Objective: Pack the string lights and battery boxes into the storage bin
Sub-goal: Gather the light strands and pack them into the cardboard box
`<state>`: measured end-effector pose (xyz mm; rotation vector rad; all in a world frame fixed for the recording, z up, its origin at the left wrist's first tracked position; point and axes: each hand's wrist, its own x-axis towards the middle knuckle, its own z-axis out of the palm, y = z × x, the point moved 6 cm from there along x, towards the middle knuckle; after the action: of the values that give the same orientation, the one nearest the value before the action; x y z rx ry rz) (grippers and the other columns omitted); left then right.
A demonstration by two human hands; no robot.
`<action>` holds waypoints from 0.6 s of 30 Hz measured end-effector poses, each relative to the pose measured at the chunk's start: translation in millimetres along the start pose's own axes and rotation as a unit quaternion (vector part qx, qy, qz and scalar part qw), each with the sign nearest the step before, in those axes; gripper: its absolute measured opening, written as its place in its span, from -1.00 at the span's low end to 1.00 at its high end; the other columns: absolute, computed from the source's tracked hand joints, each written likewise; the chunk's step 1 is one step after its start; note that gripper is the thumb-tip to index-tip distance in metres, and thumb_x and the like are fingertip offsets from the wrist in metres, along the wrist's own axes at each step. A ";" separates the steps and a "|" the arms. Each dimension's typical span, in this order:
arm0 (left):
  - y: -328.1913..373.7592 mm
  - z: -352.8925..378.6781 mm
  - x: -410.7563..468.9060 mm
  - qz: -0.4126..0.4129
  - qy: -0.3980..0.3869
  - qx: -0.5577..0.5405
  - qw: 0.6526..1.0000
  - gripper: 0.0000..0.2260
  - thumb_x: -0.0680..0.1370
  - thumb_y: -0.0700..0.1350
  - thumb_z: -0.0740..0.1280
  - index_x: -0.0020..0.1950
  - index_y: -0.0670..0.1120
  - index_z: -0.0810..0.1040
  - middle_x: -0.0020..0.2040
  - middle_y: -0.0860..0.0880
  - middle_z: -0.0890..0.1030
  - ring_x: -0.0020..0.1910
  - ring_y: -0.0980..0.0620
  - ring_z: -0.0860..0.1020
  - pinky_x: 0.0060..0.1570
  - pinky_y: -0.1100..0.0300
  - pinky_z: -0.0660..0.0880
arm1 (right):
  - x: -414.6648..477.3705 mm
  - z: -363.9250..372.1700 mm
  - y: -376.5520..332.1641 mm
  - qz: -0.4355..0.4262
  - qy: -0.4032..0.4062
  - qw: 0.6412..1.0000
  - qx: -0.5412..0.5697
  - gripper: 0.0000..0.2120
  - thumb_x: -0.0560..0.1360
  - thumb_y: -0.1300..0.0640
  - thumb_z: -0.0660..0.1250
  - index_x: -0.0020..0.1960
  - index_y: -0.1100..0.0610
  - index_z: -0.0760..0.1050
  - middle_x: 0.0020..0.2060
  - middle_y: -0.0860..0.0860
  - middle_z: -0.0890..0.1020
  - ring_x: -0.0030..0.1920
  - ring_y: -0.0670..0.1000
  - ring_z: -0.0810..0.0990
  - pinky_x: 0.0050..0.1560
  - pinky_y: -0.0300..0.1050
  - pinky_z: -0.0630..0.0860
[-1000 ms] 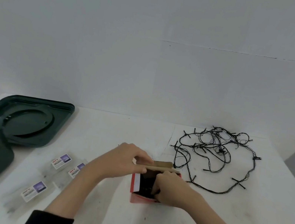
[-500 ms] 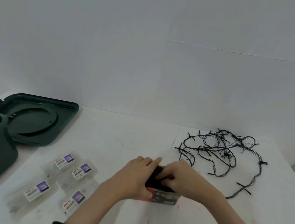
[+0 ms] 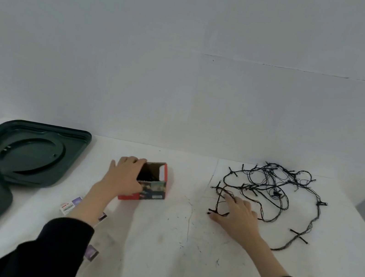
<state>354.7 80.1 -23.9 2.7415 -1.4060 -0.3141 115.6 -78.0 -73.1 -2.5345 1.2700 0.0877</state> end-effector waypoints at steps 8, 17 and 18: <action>9.9 -24.0 -5.3 0.002 0.026 -0.025 0.999 -0.24 0.52 0.05 0.31 0.55 -0.02 -0.11 0.55 -0.18 -0.06 0.52 -0.16 -0.10 0.47 -0.05 -0.02 | -2.8 -31.9 -37.5 -0.055 0.070 0.978 0.186 -0.89 0.47 0.27 0.22 -0.18 0.12 0.46 -0.24 -0.03 0.59 -0.18 0.09 0.55 -0.15 -0.05 0.47; 135.0 -155.2 -51.0 0.246 -0.001 -0.535 0.808 -0.71 0.52 -0.19 0.36 0.23 -0.06 0.47 -0.21 -0.04 0.66 -0.12 0.04 0.64 0.16 0.08 0.49 | -48.0 -248.1 -115.7 -0.281 -0.040 0.868 0.407 -0.76 0.53 0.02 0.29 -0.07 0.20 0.56 -0.37 0.11 0.52 -0.49 0.04 0.34 -0.49 -0.19 0.25; 132.2 -164.9 -50.4 0.239 0.028 -0.536 0.809 -0.84 0.56 -0.19 0.29 0.13 -0.11 0.53 -0.37 -0.02 0.59 -0.31 0.03 0.60 0.10 0.01 0.52 | -47.8 -262.8 -110.5 -0.280 -0.017 0.884 0.374 -0.70 0.49 -0.07 0.33 -0.07 0.19 0.56 -0.36 0.08 0.53 -0.47 0.04 0.32 -0.47 -0.18 0.22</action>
<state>253.5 34.5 162.9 1.4277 -1.2508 -0.7041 152.8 -56.6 212.7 -2.0663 0.3723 -0.4045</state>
